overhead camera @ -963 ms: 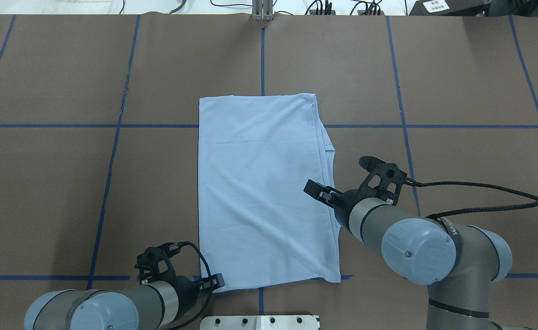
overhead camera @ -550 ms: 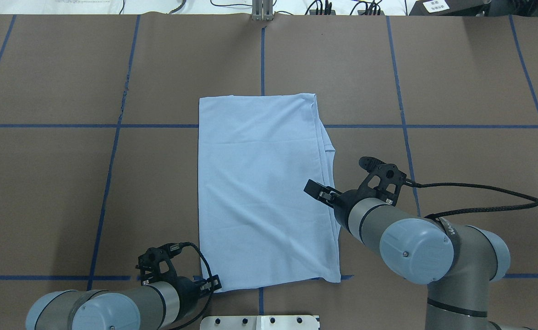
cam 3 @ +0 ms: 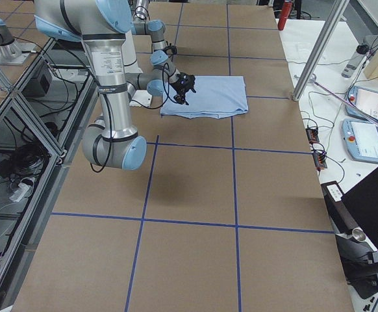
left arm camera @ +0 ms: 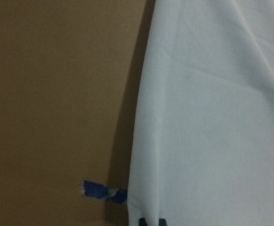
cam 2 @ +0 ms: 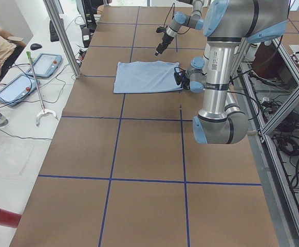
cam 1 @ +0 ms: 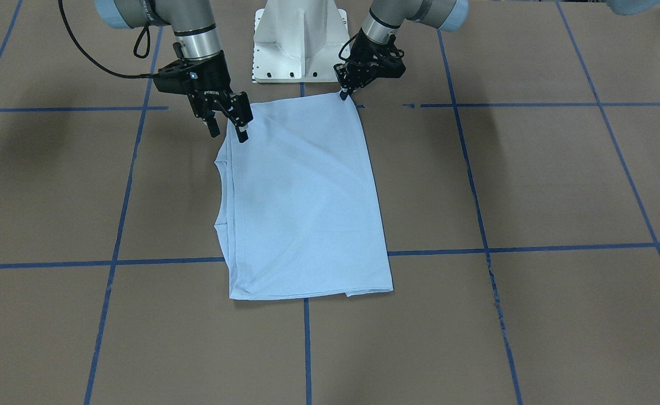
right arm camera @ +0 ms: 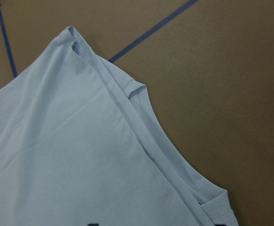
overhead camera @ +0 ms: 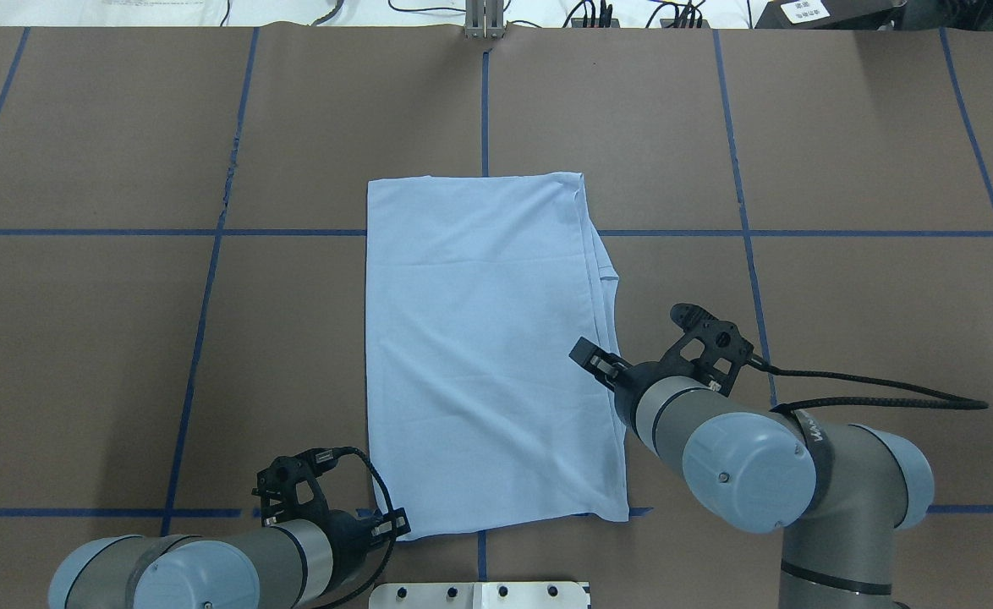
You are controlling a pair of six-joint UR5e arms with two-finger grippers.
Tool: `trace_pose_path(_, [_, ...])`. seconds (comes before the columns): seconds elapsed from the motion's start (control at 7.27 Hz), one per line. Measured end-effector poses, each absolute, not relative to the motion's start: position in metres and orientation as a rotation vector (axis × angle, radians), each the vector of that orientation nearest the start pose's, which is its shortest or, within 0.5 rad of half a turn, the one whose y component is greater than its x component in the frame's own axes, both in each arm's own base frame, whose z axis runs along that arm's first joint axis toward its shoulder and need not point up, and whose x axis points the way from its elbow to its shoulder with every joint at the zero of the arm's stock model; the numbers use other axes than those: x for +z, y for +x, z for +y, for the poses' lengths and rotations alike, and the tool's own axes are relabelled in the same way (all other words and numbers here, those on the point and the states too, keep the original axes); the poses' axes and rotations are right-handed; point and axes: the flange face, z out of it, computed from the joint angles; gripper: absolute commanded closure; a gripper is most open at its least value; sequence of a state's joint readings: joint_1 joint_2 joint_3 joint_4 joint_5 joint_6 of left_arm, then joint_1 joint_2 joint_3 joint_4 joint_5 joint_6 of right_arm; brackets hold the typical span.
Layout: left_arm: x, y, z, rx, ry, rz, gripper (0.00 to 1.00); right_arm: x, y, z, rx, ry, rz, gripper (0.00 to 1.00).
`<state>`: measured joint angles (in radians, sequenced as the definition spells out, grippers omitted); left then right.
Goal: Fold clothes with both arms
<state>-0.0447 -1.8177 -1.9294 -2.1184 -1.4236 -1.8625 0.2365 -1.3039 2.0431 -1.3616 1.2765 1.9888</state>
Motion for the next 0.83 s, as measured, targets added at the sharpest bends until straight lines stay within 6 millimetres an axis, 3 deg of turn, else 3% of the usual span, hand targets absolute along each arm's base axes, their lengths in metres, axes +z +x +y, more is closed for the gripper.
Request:
trace_pose_path(0.28, [0.298, 0.549, -0.173, -0.383, -0.012, 1.171, 1.0, 0.292, -0.502, -0.259, 0.769, 0.149, -0.898, 0.1])
trace_pose_path(0.55, [0.292, 0.549, -0.173, -0.382, -0.013, 1.182, 1.0, 0.301, -0.518, -0.232, 0.77, 0.139, -0.843, 0.27])
trace_pose_path(0.83, [0.289, 0.548, -0.174, -0.383, -0.012, 1.188, 1.0, 0.31, -0.534, -0.21, 0.751, 0.157, -0.823, 0.32])
